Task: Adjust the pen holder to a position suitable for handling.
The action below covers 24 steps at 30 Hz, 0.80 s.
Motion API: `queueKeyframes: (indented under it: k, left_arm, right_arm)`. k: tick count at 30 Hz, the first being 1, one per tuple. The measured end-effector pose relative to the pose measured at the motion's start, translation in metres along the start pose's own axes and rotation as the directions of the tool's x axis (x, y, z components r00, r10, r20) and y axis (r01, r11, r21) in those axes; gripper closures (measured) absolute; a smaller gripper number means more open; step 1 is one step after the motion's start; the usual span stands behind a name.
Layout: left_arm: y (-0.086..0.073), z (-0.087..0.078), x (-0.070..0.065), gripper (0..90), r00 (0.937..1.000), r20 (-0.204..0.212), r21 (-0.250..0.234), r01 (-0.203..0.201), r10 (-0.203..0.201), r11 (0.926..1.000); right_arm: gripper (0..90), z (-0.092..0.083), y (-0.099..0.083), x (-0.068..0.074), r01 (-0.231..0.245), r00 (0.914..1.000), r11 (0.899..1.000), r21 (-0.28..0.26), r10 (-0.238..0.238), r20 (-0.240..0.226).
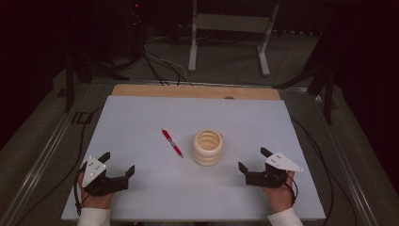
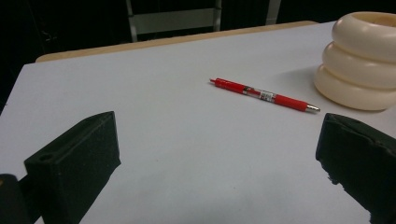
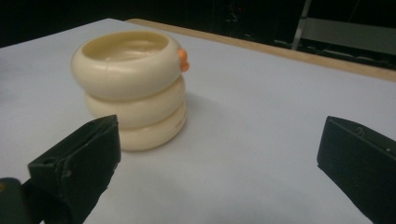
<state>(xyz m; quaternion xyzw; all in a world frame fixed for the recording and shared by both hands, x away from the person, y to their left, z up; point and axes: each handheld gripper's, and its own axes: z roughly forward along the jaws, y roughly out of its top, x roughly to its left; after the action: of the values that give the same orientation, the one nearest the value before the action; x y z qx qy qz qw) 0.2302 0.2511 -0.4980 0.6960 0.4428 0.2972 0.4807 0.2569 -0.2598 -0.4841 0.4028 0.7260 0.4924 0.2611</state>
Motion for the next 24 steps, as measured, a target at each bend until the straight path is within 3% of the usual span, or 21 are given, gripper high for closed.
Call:
queueKeyframes:
  k: [2,10,15,22,24]
  left_arm:
    - [0.000,0.000,0.000,0.3,1.0000,-0.001,-0.002,-0.001,0.001,1.0000]
    - [0.004,-0.002,-0.002,0.3,1.0000,-0.005,-0.010,-0.002,0.002,1.0000]
    - [0.012,-0.002,-0.008,0.3,0.9999,0.001,-0.022,0.014,-0.014,0.9997]
    - [0.018,0.005,-0.014,0.3,0.9999,0.001,-0.001,0.010,-0.010,0.9999]
    - [0.021,0.007,-0.015,0.3,0.9999,-0.001,0.003,0.010,-0.010,0.9999]
  right_arm:
    - [3.0,-0.002,-0.002,-0.001,-0.013,0.9999,1.000,0.020,0.013,-0.001]
    - [2.4,-0.014,-0.011,-0.008,-0.098,0.9952,0.995,-0.009,0.098,-0.002]
    - [0.6,-0.014,-0.013,-0.010,-0.124,0.9922,0.992,0.020,0.123,0.020]
    - [0.5,-0.013,-0.013,-0.009,-0.112,0.9932,0.994,0.019,0.111,0.035]
    - [0.4,-0.013,-0.013,-0.011,-0.142,0.9894,0.990,0.025,0.141,0.036]
